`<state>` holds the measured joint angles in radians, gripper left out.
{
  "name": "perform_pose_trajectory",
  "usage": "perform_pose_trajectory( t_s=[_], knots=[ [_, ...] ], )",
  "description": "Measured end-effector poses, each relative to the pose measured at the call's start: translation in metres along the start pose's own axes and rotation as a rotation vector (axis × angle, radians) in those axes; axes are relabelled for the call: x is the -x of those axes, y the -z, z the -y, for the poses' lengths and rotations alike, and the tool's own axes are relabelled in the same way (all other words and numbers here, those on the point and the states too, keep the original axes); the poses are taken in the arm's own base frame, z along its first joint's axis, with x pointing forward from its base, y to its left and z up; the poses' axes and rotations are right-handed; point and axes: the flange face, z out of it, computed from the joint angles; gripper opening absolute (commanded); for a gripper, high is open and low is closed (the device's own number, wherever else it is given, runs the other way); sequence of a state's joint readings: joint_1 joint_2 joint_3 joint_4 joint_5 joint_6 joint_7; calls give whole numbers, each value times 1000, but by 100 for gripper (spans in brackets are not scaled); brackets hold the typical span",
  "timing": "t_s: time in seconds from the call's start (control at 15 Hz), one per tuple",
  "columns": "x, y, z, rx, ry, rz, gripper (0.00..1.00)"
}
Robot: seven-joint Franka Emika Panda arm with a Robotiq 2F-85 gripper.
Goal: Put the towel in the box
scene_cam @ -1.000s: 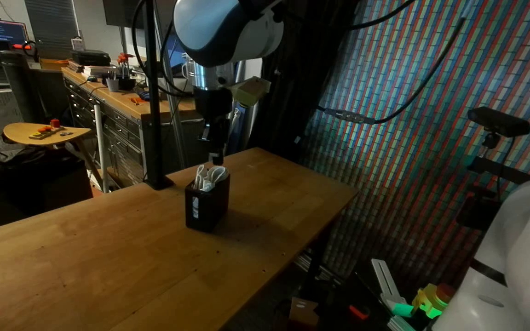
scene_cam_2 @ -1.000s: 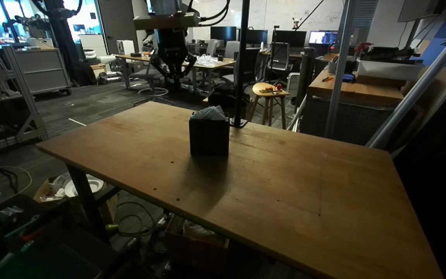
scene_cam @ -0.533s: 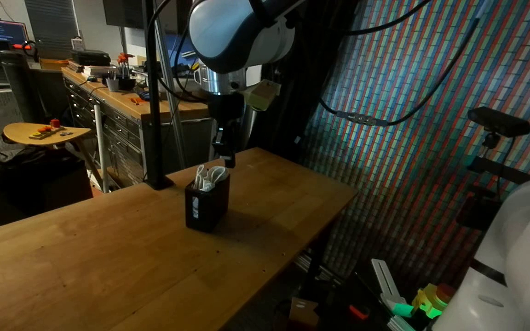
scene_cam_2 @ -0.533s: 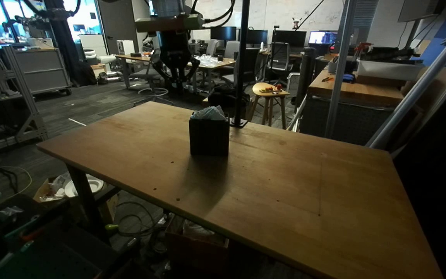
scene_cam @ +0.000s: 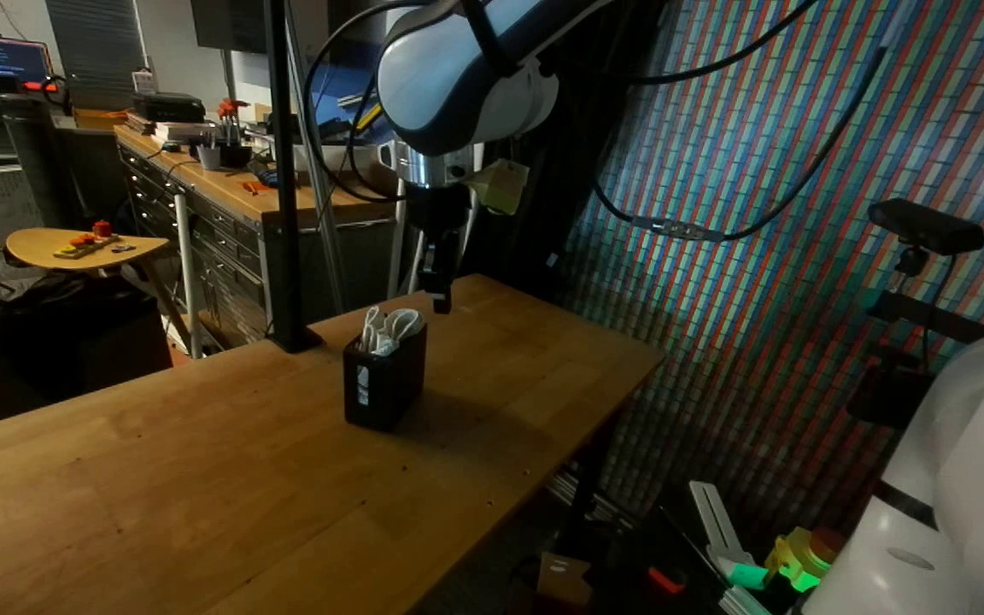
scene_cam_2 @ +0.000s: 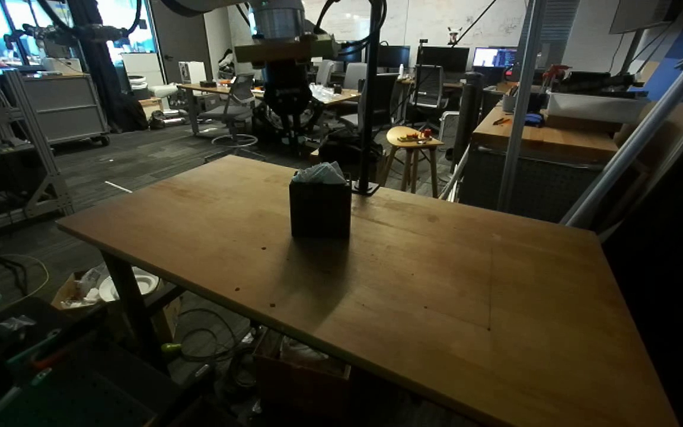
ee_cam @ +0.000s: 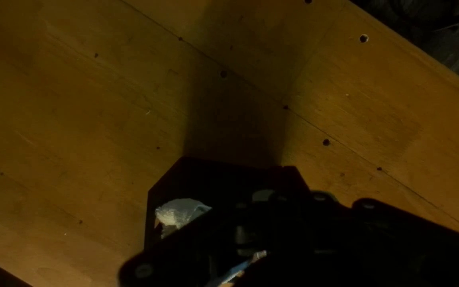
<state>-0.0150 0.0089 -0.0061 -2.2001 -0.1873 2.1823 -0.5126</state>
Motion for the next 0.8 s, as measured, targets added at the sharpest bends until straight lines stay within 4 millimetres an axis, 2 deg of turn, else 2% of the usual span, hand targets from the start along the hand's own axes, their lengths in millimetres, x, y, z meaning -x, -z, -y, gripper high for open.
perform_pose_trajectory(
  t_s=[0.4,0.8],
  knots=[
    [-1,-30,-19,-1,70,-12,6],
    [-13,-50,-28,-2,110,-15,6]
  ],
)
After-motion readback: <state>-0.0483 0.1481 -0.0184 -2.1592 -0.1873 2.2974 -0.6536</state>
